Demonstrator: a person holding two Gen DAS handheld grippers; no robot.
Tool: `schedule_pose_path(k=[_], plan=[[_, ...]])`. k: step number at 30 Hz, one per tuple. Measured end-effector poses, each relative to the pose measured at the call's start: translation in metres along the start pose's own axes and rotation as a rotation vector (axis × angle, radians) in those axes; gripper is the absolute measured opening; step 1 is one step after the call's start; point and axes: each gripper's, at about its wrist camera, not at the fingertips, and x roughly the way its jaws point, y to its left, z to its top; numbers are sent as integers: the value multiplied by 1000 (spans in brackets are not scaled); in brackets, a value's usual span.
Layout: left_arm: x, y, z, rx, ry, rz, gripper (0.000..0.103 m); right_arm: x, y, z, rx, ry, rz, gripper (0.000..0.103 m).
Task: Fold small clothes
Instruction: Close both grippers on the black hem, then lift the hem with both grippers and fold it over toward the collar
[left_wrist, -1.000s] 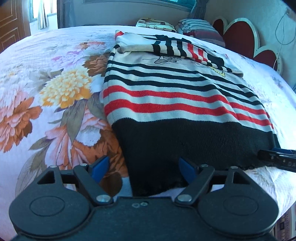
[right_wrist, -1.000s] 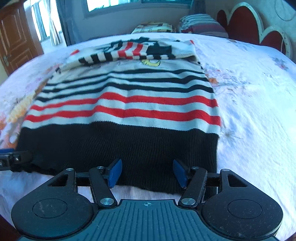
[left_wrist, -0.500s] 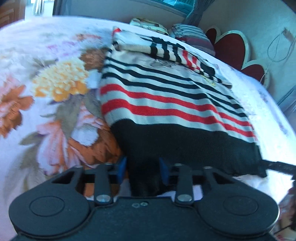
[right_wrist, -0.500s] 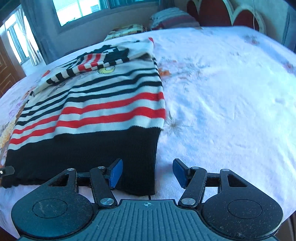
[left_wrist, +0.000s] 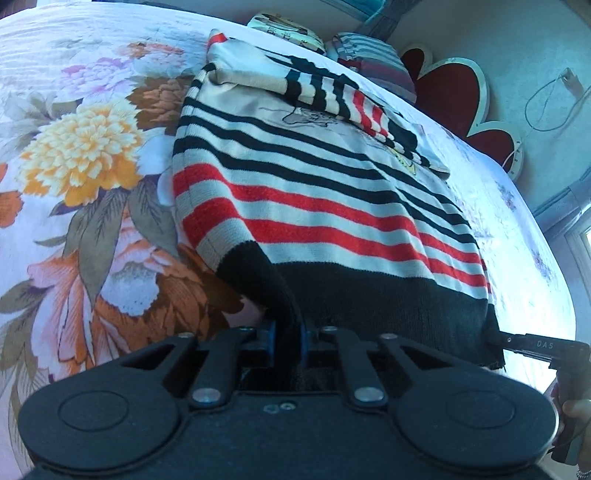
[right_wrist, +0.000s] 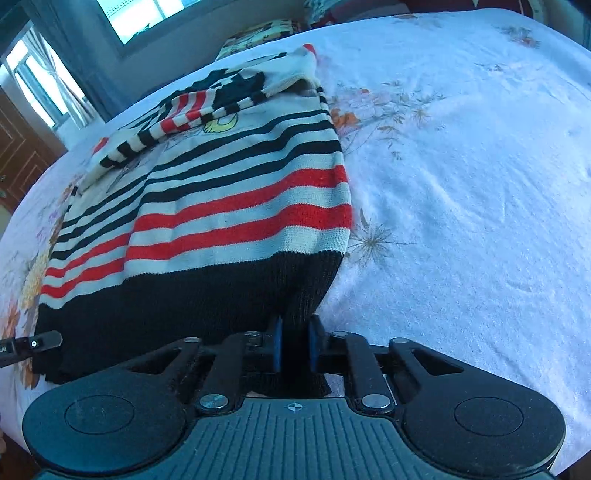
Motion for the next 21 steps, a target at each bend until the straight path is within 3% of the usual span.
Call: schedule_pose_path(k=[5,11,21], plan=[[-12,-13,15,37,-66,-38,9,-13,6,17,16,-60,62,10],[-23,-28,61,57,-191,-64,9,-27,21,57,10,-165,115,10],[2,-43,152,30,-337,-77,9,4,38,165,1,-299,164,10]])
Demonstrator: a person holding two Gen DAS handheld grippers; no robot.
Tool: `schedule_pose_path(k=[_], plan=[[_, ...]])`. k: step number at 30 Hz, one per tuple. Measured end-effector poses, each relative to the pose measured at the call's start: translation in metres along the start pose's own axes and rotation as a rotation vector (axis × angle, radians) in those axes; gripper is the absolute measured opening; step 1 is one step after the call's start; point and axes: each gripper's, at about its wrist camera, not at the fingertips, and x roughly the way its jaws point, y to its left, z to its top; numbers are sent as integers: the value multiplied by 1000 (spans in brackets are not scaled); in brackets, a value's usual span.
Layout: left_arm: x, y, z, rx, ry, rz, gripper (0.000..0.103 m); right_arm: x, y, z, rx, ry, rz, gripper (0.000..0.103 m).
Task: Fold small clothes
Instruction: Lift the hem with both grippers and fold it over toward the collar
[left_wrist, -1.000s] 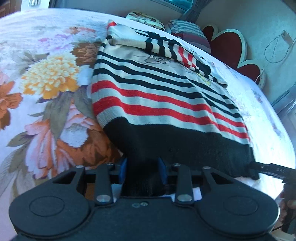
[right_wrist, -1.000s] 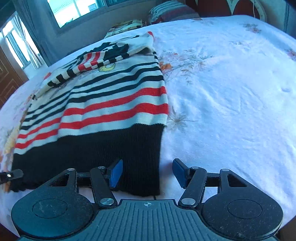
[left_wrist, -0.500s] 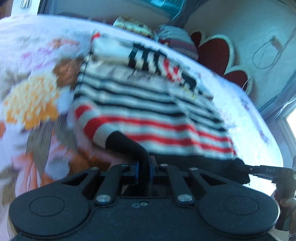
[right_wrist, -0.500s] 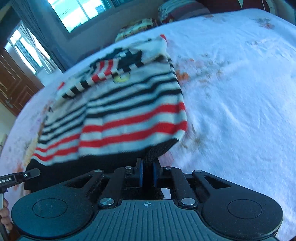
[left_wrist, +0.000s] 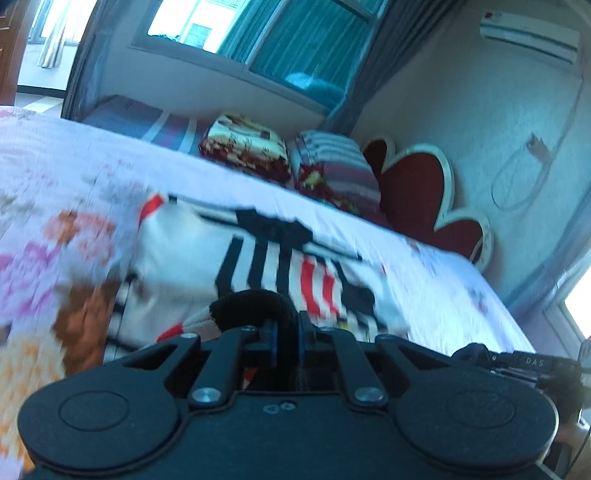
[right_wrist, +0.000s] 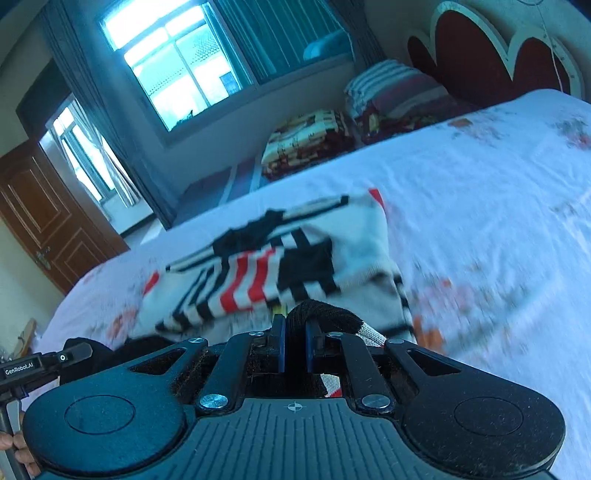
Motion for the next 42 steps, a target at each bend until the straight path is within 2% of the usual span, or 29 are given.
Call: schedule_pose_path(k=[5,12,19,21,25,28,31,33,34,35,36,37,39,42], plan=[[44,7,36,-35,-42,21,9,56,-7,44,35,-21,11,10],[114,25,79,-98,-50,79,9,134,-31,94,80,-10,-16,10],[178,46,95,-124,17,152,9,208,-61,113,172,67,-32,10],[190,49,98,-119,34,183,9,225,-69,115,209,94,-40,10],[206,61,103,-174,44,205,10,245,-74,121,202,103,-55,10],[217,68,103,-191,85,236,14,254,-72,125,177,105,-69,10],[214,74,103,-217,100,254,31,255,-75,129,190,110,-56,12],[204,74,106,-222,53,261,65,253,-76,131,190,102,-42,23],[198,74,109,-219,27,272,74,249,-76,132,179,82,-54,53],[193,73,111,-204,6,295,82,245,-75,134,161,57,-78,87],[189,71,113,-177,-5,305,81,240,-75,136,147,31,-93,92],[187,71,114,-150,-2,301,79,237,-74,138,132,11,-82,92],[187,69,114,-94,20,296,74,235,-71,141,96,24,-54,92],[193,67,108,-22,66,299,74,242,-57,133,-32,63,-81,92]])
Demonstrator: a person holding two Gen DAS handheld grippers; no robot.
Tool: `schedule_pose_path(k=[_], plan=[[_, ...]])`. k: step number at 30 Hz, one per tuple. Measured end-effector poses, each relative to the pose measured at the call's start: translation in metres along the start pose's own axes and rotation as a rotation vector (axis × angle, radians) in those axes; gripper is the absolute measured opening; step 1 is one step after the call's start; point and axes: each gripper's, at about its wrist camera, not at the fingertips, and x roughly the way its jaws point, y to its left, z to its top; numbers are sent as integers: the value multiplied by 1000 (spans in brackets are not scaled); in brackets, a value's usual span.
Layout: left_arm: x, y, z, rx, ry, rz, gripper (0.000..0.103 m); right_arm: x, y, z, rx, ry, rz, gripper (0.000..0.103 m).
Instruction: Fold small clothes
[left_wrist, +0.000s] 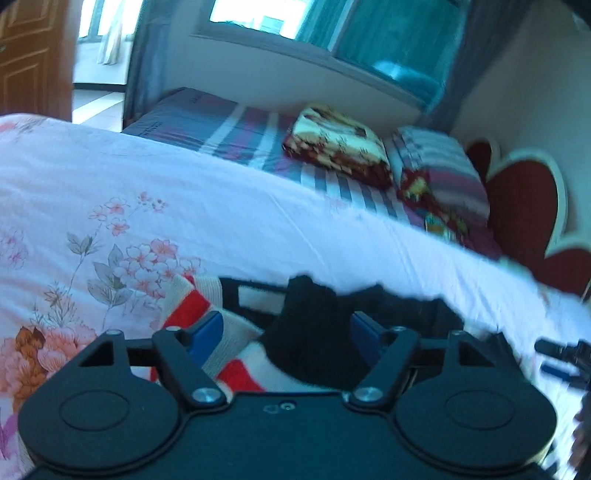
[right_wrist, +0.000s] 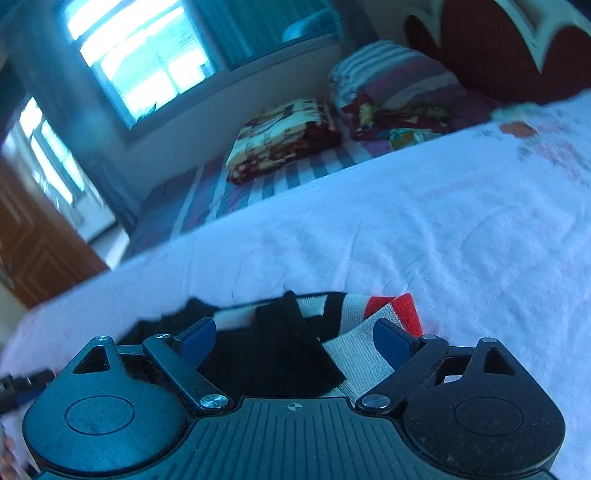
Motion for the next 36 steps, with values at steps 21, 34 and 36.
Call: schedule_pose_path(k=[21,34,36], plan=[[3,3,-36,37,-91,182,7,61,-2,-27,-170,-16,-250,0],[-61,-53,-50,190,-124,-6,19,-24,61,-63,-226,30,46,0],[-58,-68,-63,223,-84,-39,20,-24,76,-78,-234,55,67,0]])
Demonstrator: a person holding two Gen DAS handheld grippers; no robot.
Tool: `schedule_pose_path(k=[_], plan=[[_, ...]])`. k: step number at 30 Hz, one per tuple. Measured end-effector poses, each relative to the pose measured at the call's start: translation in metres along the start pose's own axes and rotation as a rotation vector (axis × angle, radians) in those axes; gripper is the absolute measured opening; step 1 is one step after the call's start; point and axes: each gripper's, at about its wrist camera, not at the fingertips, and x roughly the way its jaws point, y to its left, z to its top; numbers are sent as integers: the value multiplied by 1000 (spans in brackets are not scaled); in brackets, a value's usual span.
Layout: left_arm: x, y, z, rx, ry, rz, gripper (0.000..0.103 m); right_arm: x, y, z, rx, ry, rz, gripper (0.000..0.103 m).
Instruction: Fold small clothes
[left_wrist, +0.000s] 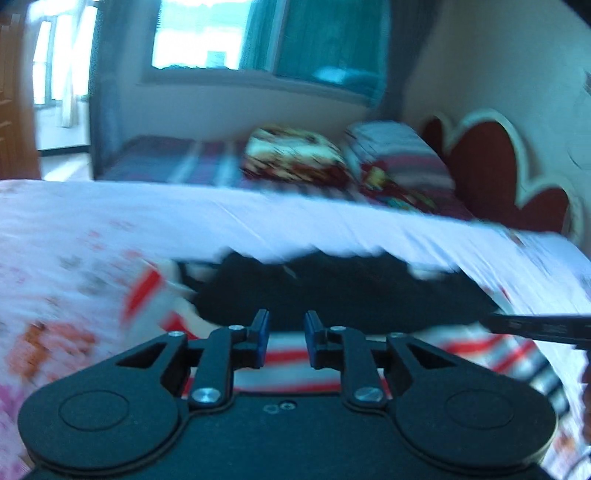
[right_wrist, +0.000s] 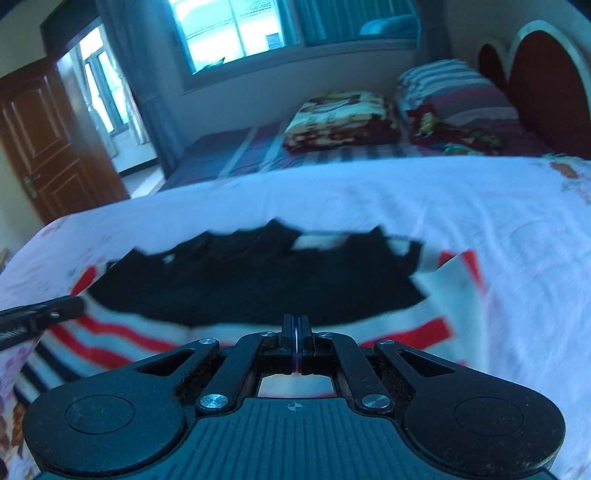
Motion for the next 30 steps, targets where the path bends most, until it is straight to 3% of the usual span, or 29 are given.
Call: schedule_pose_path(k=[4,6,9,12,15,17,24,30], plan=[[10,-17,-23,40,58,-5,22,10,22,-18,-57,27,-13,0],[14,-12,-35,26,77,21,24,13,20,-22,-96,16,-65,0],[6,8,-51,-33,53,36,24,20,-8,-26,-86,2,-183,0],[-1,22,-58,-68,42,44,24,20,-41,-26,-11,-7,-185,0],[-5,26,-54,-82,63,56,22,14,-40,-19,9,13,-203,0],[-10,23,-49,-80,65,64,20,3,-27,-19,-1,5,-160,0],[-18,0,-42,-85,61,16,30,-11,37,-32,-56,5,-17,0],[-17,-23,-45,-57,75,0,43,-7,64,-43,-77,22,6,0]])
